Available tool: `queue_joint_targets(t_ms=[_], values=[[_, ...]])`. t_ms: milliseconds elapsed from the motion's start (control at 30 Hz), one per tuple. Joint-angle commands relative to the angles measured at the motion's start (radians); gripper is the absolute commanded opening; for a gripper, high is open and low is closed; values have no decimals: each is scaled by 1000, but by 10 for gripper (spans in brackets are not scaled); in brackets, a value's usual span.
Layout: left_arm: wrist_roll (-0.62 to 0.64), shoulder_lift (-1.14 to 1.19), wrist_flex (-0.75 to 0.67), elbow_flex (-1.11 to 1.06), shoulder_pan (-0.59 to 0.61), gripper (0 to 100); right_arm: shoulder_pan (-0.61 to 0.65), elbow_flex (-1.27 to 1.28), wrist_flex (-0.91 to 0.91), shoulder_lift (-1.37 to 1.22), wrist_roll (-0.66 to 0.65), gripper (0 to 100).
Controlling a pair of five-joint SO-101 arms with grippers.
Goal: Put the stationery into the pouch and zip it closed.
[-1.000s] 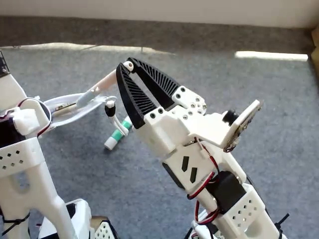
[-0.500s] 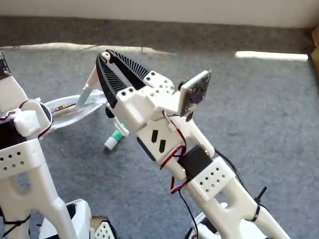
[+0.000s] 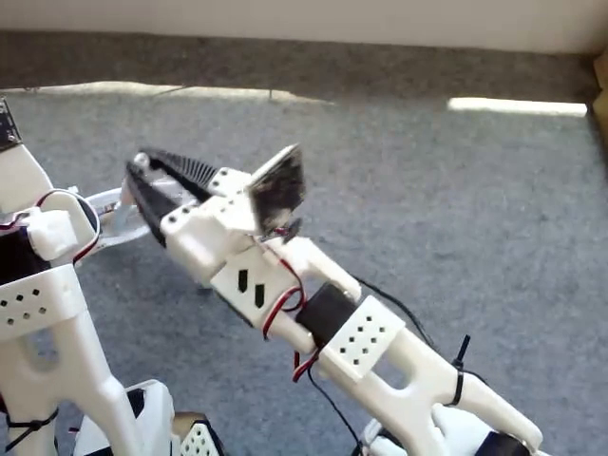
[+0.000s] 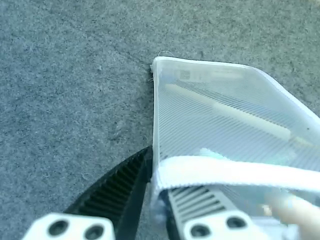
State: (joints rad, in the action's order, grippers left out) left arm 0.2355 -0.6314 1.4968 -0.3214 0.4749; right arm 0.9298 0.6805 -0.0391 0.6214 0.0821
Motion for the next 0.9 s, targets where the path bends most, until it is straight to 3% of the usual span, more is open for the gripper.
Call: queue_joint_targets(t_ms=[0,400,600,867], values=[[9,1,-20,-2,-24,6,54,-51,87,2,-150,5],[8,1,-20,-4,-22,6,53,-61,289,7,-175,8],[8,1,-20,-5,-21,6,53,-62,302,8,-175,12],[8,1,-20,-5,-22,6,-31,-64,306,15,-167,191]])
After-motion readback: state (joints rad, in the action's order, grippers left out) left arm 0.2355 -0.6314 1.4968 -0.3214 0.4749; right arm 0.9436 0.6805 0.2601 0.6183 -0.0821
